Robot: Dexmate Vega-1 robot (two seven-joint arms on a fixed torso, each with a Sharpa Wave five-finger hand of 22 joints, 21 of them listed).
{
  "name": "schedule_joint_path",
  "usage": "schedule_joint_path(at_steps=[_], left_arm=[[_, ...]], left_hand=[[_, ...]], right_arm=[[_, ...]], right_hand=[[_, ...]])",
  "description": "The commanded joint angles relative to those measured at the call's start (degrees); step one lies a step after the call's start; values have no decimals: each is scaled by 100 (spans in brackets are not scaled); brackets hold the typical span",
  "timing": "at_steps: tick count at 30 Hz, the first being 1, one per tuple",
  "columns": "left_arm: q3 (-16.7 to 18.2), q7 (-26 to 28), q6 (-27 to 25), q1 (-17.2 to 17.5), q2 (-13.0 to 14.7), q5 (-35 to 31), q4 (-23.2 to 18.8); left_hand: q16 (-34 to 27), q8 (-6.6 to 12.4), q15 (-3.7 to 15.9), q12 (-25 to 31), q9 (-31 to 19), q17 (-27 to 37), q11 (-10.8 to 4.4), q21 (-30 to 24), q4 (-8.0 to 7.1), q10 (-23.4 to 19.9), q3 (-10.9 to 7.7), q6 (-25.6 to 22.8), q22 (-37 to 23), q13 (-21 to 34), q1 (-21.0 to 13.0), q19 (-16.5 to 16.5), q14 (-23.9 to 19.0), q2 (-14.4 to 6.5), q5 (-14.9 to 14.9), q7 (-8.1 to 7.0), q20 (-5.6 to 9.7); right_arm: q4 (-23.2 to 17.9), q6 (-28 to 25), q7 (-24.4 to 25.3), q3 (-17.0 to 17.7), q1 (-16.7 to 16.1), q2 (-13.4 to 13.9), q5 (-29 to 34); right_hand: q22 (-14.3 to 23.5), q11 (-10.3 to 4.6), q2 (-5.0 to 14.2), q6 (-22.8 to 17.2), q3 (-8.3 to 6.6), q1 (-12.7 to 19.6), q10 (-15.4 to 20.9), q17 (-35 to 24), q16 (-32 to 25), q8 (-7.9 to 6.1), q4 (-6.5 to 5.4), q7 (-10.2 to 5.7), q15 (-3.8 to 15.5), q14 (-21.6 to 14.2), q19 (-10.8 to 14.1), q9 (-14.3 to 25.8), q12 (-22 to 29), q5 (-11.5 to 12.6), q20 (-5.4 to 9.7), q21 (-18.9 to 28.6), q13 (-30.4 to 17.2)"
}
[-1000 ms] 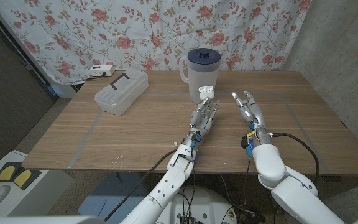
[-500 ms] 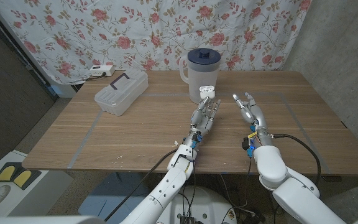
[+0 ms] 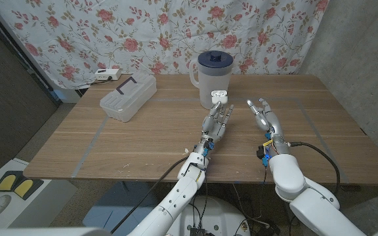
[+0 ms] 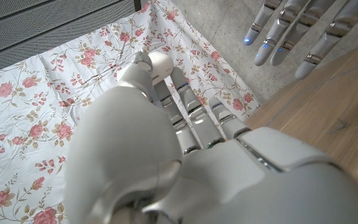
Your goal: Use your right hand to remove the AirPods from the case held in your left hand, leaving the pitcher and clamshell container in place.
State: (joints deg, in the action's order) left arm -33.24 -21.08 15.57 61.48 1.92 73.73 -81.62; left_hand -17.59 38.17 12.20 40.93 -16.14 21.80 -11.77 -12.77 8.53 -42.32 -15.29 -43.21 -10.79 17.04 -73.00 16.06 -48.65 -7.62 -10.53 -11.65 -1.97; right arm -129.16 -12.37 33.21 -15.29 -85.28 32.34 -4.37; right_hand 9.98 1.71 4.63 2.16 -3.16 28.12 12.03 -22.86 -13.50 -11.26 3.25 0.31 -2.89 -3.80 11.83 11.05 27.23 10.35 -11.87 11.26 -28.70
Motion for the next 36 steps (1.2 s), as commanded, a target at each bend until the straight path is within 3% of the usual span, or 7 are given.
schedule_joint_path(at_steps=[1,8,11,17,26,34,36], left_arm=[[32,-99,28,25,-89,93,79],[38,-70,77,78,-70,54,20],[33,-56,83,95,-66,48,-6],[20,-48,59,109,-37,46,-54],[29,8,26,156,11,79,-142],[40,-98,15,137,1,133,-89],[39,-70,14,141,13,121,-110]], left_hand=[[-31,67,157,275,-549,31,-37,-41,41,-157,2,-237,-19,1451,-42,36,-211,-154,26,142,18],[-44,102,159,273,-508,47,-22,-41,48,-198,17,-333,-21,1443,-71,39,-241,-139,29,157,47],[-45,101,161,274,-491,51,-16,-39,51,-213,23,-335,-22,1445,-84,36,-249,-132,26,152,52],[-38,93,161,274,-463,56,-10,-38,49,-219,28,-320,-24,1452,-101,33,-254,-133,23,143,55],[-47,93,158,264,-419,73,-15,-38,35,-219,45,-320,-25,1452,-111,34,-297,-139,23,137,63],[-43,89,160,262,-389,81,-14,-39,36,-217,55,-307,-27,1463,-128,36,-317,-134,23,134,64],[-42,91,160,263,-383,83,-14,-39,35,-218,57,-312,-27,1466,-130,36,-320,-135,23,138,66]], right_arm=[[-2,49,-21,64,-39,42,-21],[-49,75,-52,128,-40,131,22],[-53,138,-30,143,-41,149,64],[-123,214,-2,165,-23,218,179],[-417,210,29,265,18,461,503],[-718,132,13,352,48,696,800],[-774,62,13,358,66,713,842]], right_hand=[[25,10,-3,-12,-7,-29,36,2,-37,-52,37,-14,-12,15,-44,15,-16,-16,-25,10,-17],[25,-7,7,-51,-16,-25,47,7,-38,-65,53,-23,-7,19,-47,15,-22,-14,-27,8,-21],[25,-226,16,-225,-24,-32,141,14,-45,-121,75,-133,3,18,-45,14,-17,-15,-26,8,-12],[24,-320,37,-213,-51,6,296,25,-65,-106,113,-211,30,-18,-26,12,7,-6,-21,15,9],[14,-663,323,-228,-585,951,787,131,-159,-104,630,-346,341,-282,118,7,44,185,189,37,27],[11,-579,314,-100,-922,1659,1171,215,-215,-60,734,-372,529,-463,130,11,111,335,324,21,2],[10,-643,294,-87,-971,1777,1326,231,-235,-57,726,-372,573,-512,155,12,144,364,368,27,8]])
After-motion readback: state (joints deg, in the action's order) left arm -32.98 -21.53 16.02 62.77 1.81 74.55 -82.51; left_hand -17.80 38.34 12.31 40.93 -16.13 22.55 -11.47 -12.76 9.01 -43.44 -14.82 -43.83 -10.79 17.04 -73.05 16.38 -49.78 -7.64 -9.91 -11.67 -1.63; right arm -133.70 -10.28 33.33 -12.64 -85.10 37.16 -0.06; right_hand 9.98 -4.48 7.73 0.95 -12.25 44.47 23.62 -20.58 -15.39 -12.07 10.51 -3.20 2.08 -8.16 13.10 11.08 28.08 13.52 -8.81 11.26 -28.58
